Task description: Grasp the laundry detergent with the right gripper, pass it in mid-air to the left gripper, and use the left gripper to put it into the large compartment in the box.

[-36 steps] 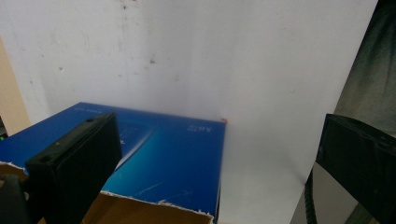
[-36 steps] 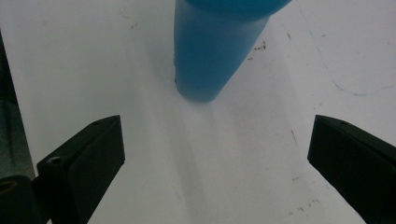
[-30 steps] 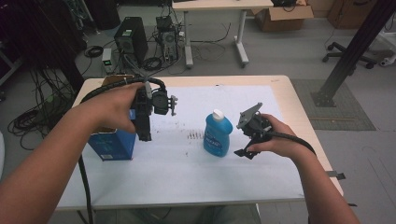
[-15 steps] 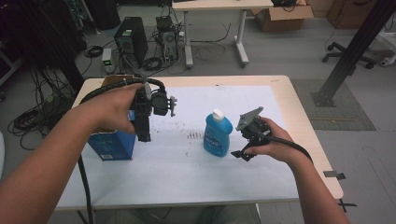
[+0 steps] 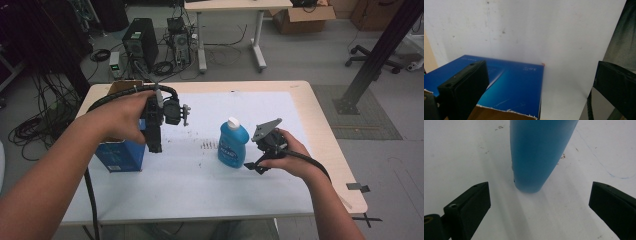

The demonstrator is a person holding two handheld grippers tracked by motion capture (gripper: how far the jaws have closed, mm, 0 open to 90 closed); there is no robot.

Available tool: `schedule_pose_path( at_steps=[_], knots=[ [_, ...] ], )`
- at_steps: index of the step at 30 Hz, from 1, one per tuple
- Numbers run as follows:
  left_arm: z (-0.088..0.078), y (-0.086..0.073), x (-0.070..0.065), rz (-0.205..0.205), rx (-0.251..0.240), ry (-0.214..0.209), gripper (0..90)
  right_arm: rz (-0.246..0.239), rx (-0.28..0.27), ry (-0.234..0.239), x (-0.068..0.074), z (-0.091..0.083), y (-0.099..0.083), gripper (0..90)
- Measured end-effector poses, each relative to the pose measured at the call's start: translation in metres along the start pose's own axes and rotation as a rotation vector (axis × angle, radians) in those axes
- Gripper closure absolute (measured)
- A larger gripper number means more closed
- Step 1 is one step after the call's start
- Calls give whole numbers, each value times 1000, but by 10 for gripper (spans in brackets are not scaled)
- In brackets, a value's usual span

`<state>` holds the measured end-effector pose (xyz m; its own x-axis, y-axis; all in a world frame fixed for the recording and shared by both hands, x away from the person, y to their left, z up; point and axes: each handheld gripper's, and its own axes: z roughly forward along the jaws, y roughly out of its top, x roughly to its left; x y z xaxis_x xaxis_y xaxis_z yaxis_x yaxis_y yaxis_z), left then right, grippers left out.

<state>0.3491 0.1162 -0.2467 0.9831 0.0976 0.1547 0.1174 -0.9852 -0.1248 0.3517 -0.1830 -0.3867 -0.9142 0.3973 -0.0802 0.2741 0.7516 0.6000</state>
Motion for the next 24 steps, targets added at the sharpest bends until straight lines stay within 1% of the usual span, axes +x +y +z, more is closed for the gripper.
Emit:
schedule_pose_path(
  at_steps=[8, 24],
  knots=[
    [1, 0, 0, -2, 3, -1, 4, 10, -31, 0, 1, 3, 0, 37],
    [2, 2, 1, 1, 6, -1, 4, 56, -133, -2, 3, 14, -3, 35]
  ],
)
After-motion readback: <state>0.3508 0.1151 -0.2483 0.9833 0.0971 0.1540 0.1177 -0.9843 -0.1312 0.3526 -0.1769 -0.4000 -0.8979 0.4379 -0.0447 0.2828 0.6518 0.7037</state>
